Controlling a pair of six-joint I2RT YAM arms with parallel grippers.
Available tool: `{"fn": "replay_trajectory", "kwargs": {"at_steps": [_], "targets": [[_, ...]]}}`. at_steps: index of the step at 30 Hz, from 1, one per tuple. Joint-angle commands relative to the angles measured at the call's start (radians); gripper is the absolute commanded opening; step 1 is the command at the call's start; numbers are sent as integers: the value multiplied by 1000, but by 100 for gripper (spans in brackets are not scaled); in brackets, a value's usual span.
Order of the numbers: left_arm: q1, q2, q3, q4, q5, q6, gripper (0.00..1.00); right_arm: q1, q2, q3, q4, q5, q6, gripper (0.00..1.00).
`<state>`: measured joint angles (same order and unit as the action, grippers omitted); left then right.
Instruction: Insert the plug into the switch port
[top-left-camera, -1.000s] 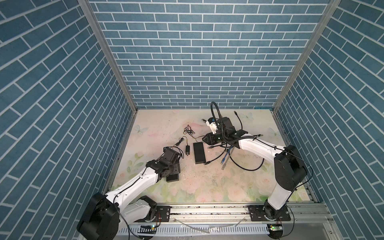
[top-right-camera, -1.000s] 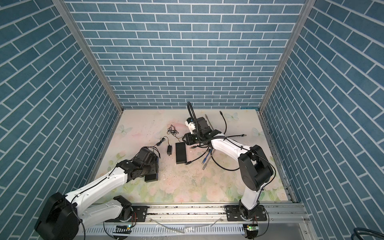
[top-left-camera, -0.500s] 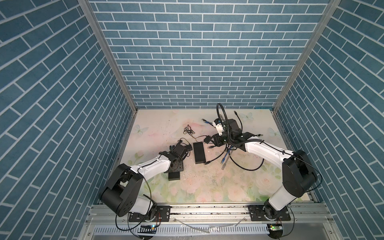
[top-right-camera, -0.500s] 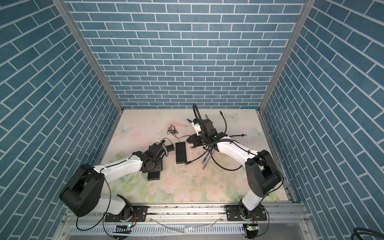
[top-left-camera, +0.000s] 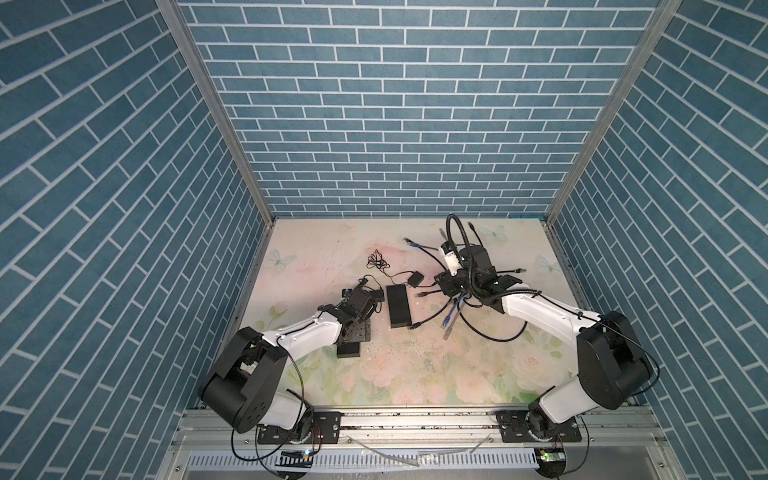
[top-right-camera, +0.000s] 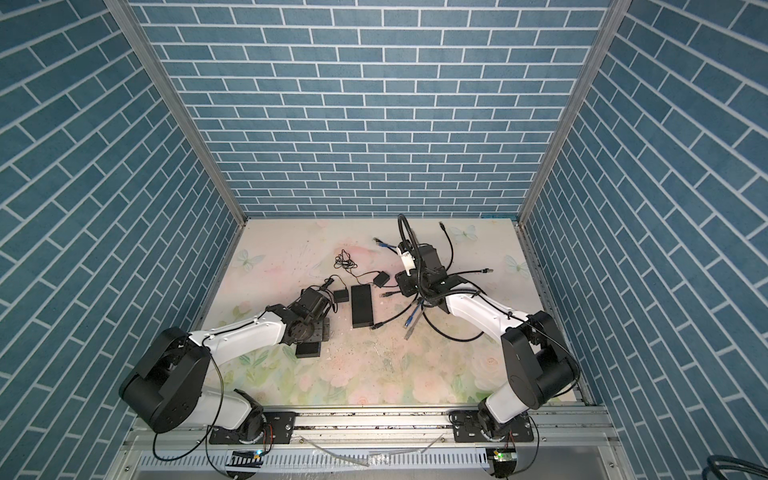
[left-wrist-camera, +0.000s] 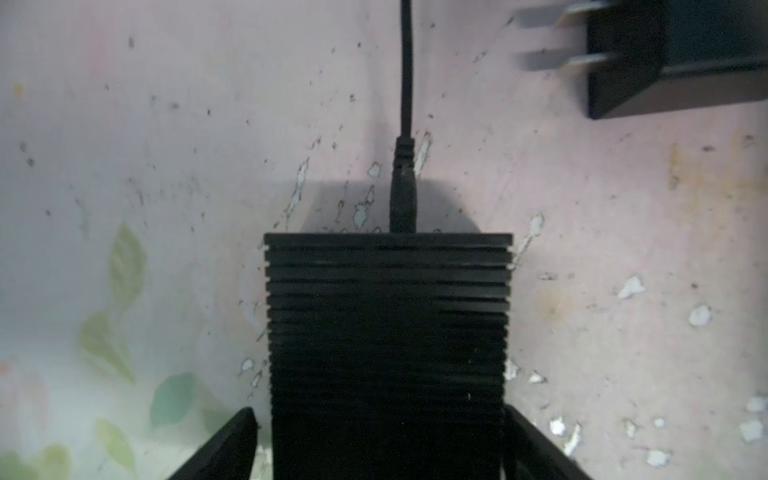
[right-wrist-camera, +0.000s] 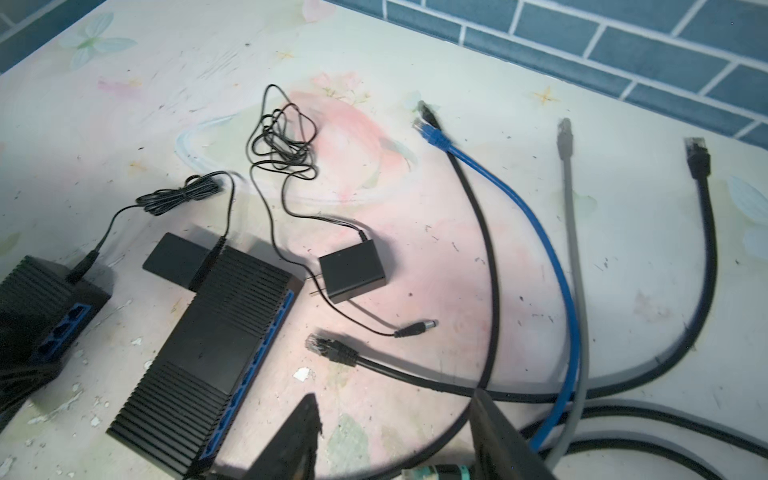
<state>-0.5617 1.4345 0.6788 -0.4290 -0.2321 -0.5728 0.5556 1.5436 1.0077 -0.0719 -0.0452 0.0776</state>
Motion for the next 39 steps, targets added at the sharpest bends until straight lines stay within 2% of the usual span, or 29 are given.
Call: {"fn": "replay_trajectory", "kwargs": {"at_steps": [1, 4, 6, 10, 17, 27, 39], "targets": [[-1, -50, -2, 8, -34, 32, 99, -58, 17, 91, -106, -16, 98, 55], [-3, -116, -9, 25, -51, 50, 100, -103, 70, 161, -225, -23, 181, 52], [-3, -168, -21, 51, -64, 69, 99, -122, 114, 213, -314, 35, 242, 51], [-8, -300, -86, 169, -103, 116, 100, -139, 191, 270, -410, 105, 263, 43], [-17, -428, -147, 323, -92, 193, 99, -147, 285, 339, -474, 123, 290, 37], [-37, -372, -145, 402, -28, 217, 99, -151, 380, 386, -469, 142, 319, 29], [-66, -294, -99, 426, -29, 242, 100, -163, 444, 394, -417, 119, 364, 24]]}}
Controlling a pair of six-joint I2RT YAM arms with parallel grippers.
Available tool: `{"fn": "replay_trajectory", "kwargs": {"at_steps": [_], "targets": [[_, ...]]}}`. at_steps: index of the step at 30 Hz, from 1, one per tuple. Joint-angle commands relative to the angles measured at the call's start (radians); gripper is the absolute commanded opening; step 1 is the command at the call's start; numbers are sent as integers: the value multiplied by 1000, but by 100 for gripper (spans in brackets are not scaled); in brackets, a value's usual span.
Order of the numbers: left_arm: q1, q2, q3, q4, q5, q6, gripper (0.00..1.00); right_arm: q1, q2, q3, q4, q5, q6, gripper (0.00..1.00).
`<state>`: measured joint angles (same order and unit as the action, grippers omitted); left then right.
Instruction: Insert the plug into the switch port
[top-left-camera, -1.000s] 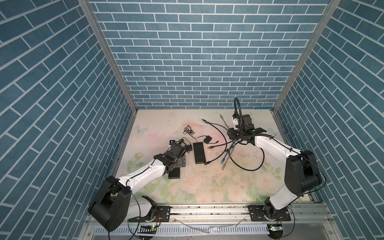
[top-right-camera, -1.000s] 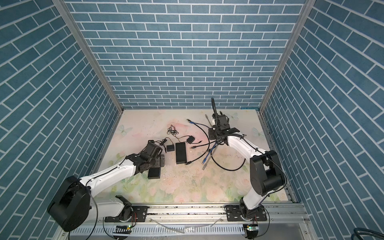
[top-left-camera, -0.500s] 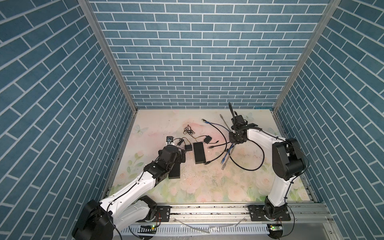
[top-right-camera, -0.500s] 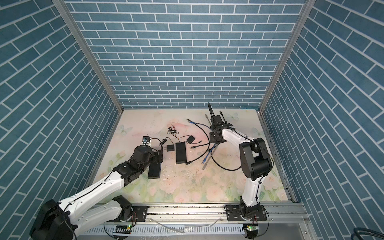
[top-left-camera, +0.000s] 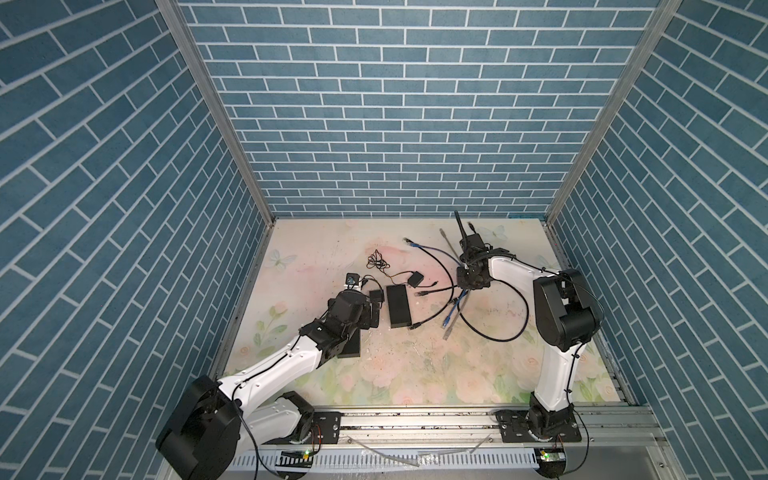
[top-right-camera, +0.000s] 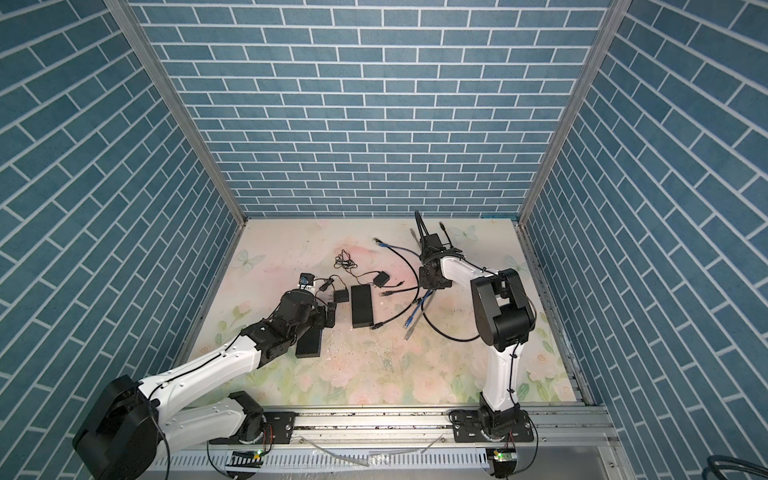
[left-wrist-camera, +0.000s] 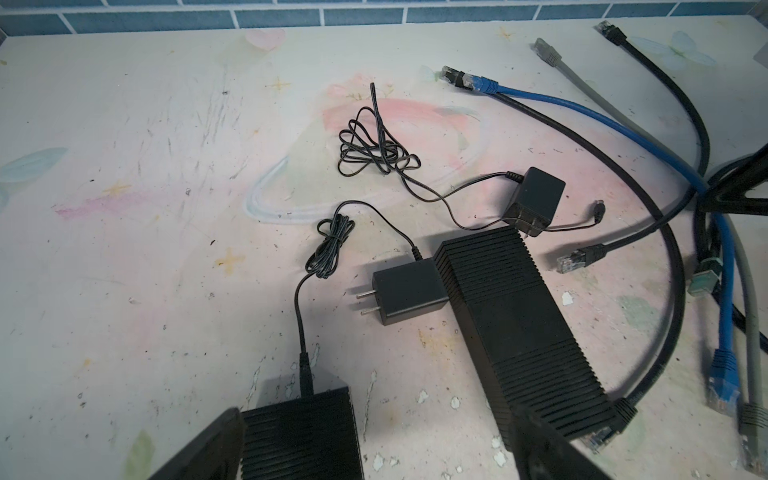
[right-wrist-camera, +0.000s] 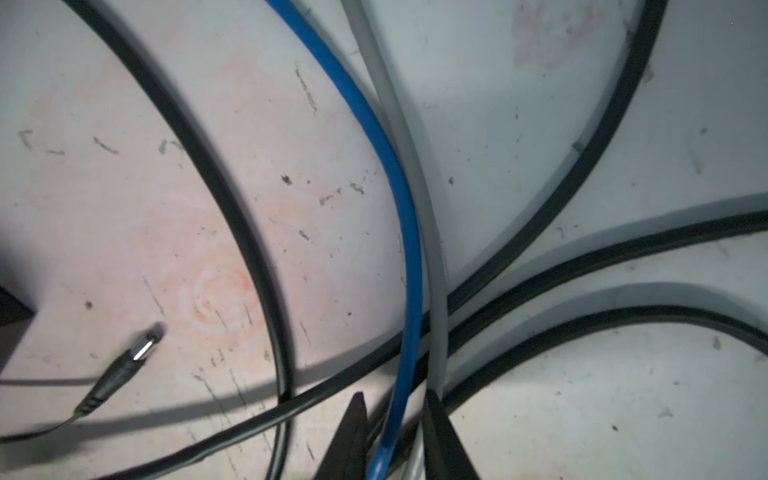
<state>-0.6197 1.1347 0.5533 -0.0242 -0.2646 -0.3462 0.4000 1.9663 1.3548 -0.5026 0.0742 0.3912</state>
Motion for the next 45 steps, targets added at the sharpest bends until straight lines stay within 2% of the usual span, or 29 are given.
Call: {"fn": "replay_trajectory", "kwargs": {"at_steps": [1, 13, 17, 23, 28, 33, 39, 45], "targets": [[-9, 10, 29, 23, 3, 15, 100, -9, 24, 47, 19, -2, 54, 24], [-41, 55, 48, 24, -38, 38, 100, -15, 63, 54, 36, -18, 102, 20], [-66, 84, 63, 29, -63, 71, 100, -15, 65, 52, 50, -35, 116, 14], [-146, 152, 89, 93, -115, 197, 100, -16, 29, 35, 66, -37, 140, 9], [-225, 191, 63, 264, -132, 330, 100, -15, -23, 14, 84, -53, 167, 2], [-275, 222, 26, 439, -99, 439, 99, -16, -82, -7, 110, -72, 194, 0], [-292, 276, 79, 462, -23, 462, 99, -17, -157, -31, 134, -82, 219, 0], [-322, 357, 114, 516, 4, 507, 97, -20, -242, -62, 130, -71, 239, 0]]}}
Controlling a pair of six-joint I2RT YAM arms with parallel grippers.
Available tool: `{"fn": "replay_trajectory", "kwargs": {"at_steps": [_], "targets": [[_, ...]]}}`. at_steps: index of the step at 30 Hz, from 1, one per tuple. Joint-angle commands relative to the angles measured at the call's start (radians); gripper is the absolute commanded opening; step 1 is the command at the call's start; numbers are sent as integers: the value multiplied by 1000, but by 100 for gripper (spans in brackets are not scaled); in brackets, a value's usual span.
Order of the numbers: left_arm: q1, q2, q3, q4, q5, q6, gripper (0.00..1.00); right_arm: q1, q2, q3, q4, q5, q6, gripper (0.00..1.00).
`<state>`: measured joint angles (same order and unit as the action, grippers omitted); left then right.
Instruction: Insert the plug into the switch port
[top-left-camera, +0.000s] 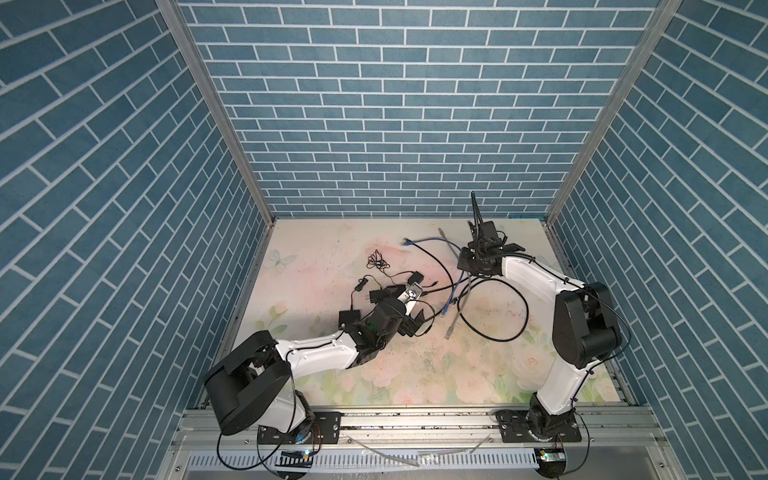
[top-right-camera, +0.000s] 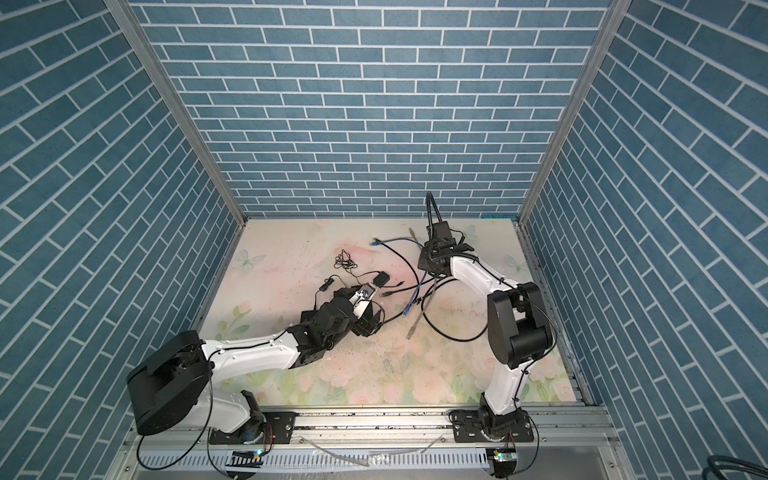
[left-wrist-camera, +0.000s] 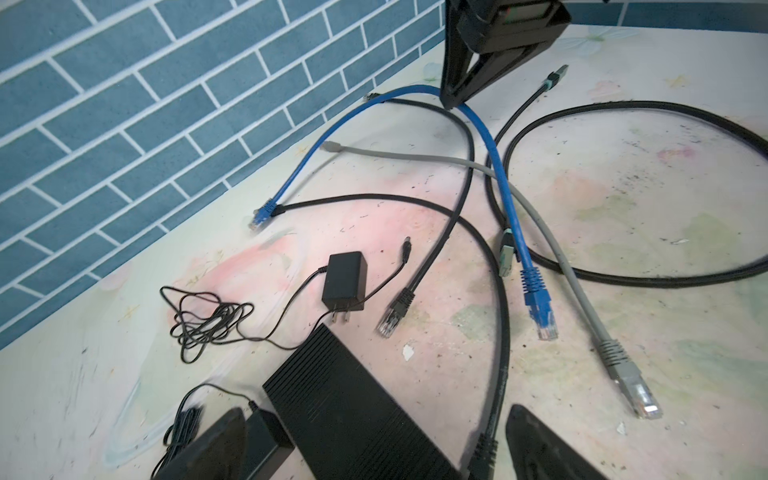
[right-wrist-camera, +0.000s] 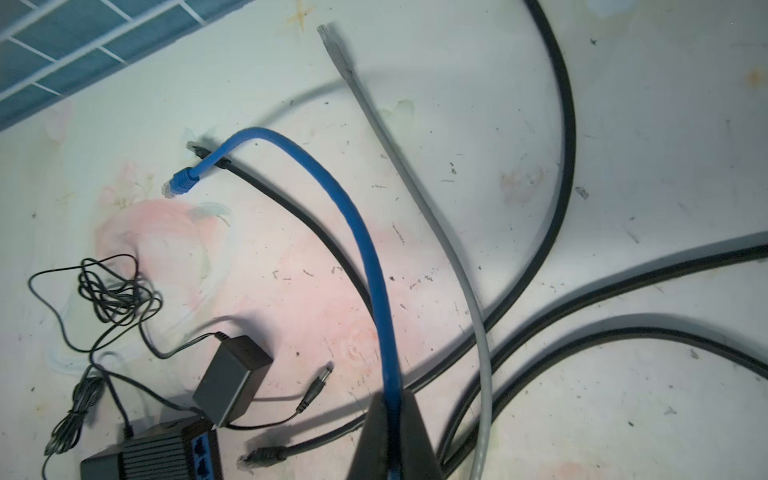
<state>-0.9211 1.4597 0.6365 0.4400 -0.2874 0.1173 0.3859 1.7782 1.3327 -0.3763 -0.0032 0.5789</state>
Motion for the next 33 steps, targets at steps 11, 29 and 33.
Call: {"fn": "replay_trajectory", "kwargs": {"at_steps": [11, 29, 33], "targets": [[-65, 163, 105, 198, 179, 174, 95, -6, -172, -86, -32, 52, 78, 0], [-114, 319, 239, 200, 115, 226, 75, -7, -250, -116, -45, 30, 117, 0], [-114, 354, 265, 170, 84, 219, 63, -8, -277, -129, -45, 17, 127, 0]]}}
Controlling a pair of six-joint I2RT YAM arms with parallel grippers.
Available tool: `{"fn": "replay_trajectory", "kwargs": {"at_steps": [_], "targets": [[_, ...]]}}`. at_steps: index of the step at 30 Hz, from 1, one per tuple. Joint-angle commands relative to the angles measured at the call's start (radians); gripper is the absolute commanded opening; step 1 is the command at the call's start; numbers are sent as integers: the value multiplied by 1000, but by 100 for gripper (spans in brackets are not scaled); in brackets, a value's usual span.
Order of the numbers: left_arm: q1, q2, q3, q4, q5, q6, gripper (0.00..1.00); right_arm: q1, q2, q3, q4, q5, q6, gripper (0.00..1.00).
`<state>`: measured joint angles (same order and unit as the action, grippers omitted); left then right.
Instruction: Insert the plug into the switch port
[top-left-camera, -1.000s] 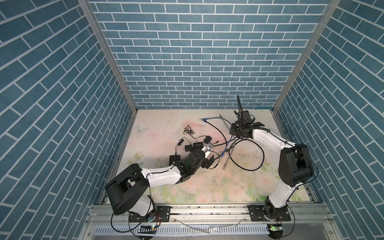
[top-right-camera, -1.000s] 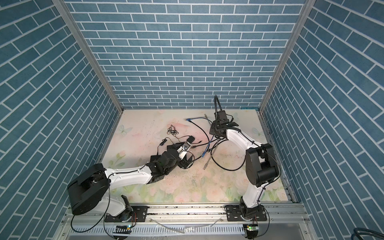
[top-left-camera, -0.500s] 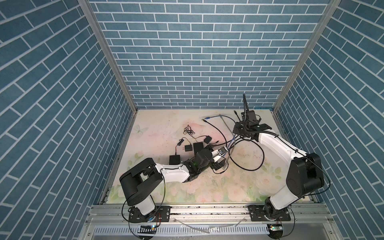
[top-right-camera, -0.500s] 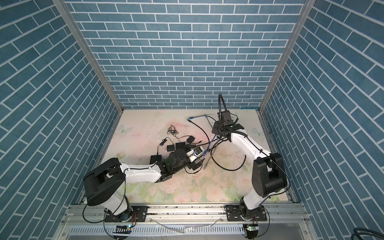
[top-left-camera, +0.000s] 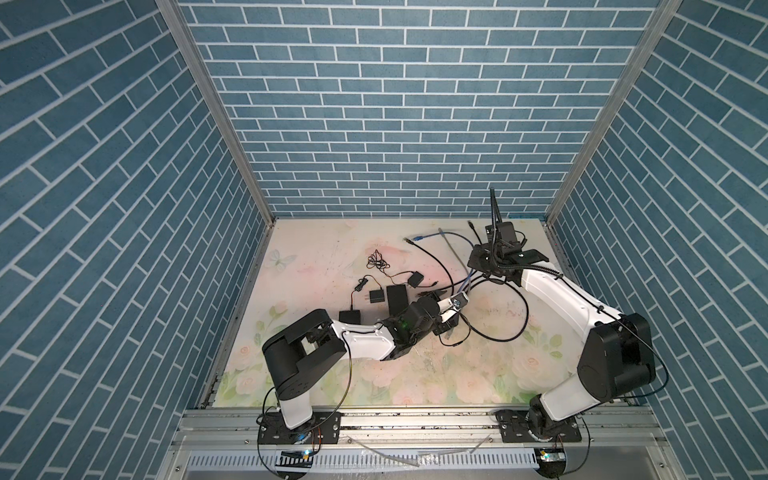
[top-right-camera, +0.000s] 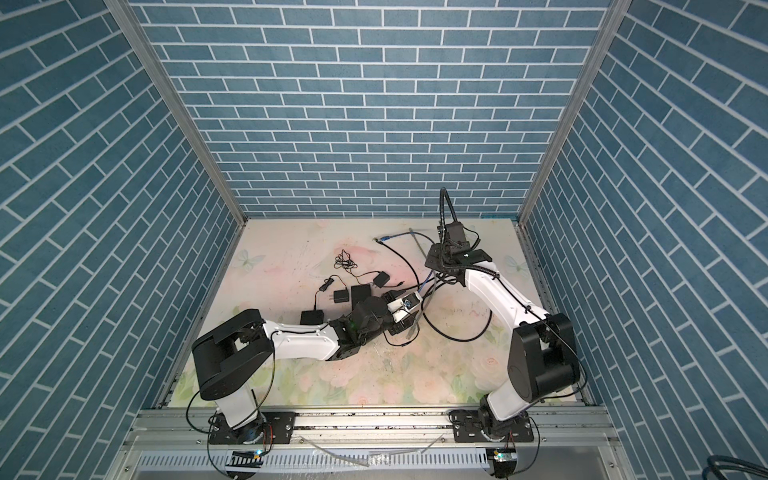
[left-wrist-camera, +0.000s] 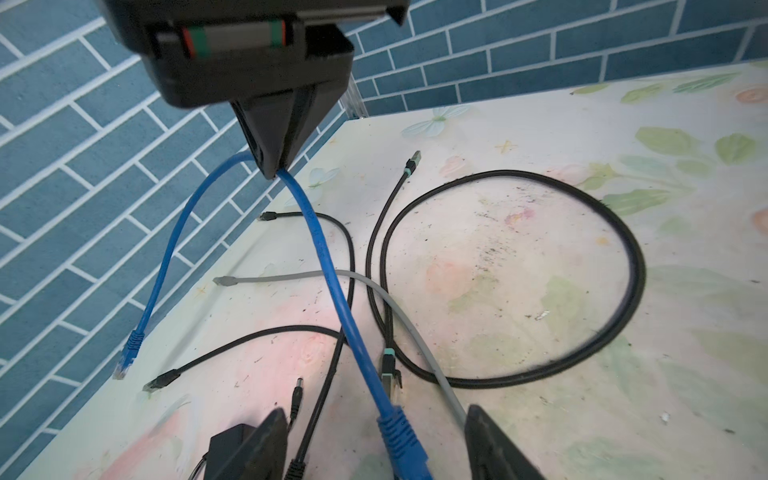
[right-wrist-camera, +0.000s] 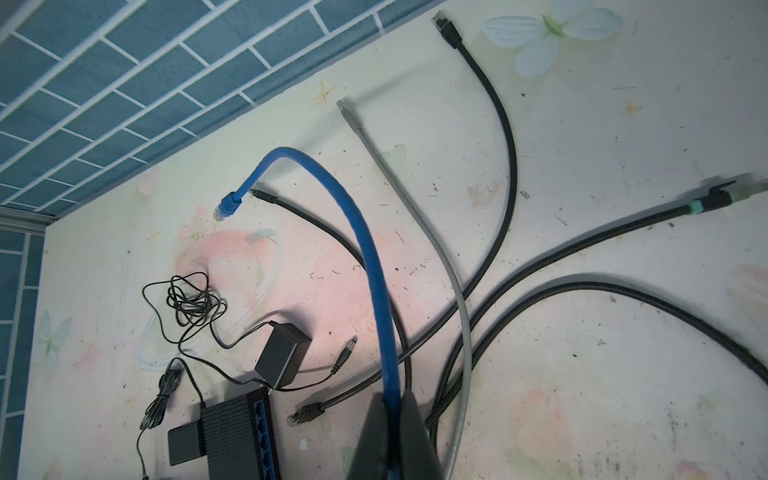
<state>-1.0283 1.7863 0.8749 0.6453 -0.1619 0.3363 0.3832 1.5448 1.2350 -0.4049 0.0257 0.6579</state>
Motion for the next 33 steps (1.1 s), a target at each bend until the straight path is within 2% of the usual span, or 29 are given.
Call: {"fn": "replay_trajectory", "kwargs": {"at_steps": [1, 7, 15, 20, 24, 27, 29, 30, 33], "targets": [[-9, 36, 30, -38, -40, 1, 62, -6, -51, -33, -17, -14, 49, 0], [-9, 57, 23, -28, -35, -3, 59, -7, -77, -40, -31, -17, 51, 0], [-9, 44, -2, 9, -36, 7, 25, -12, -98, -54, -51, 1, 39, 0], [-6, 17, -35, 28, 8, 18, 13, -13, -123, -91, -67, 26, 15, 0], [7, -33, -93, 37, 154, 33, 12, -13, -157, -139, -65, 15, -52, 0], [40, -89, -149, 53, 298, 6, 12, -13, -184, -197, -32, -55, -122, 0], [53, -116, -174, 53, 334, 5, 12, -13, -204, -238, -5, -106, -183, 0], [57, -132, -201, 39, 351, 13, 11, -13, -215, -255, 5, -165, -214, 2], [69, -173, -227, -28, 404, 46, 9, -13, -249, -293, 18, -219, -289, 13]]}}
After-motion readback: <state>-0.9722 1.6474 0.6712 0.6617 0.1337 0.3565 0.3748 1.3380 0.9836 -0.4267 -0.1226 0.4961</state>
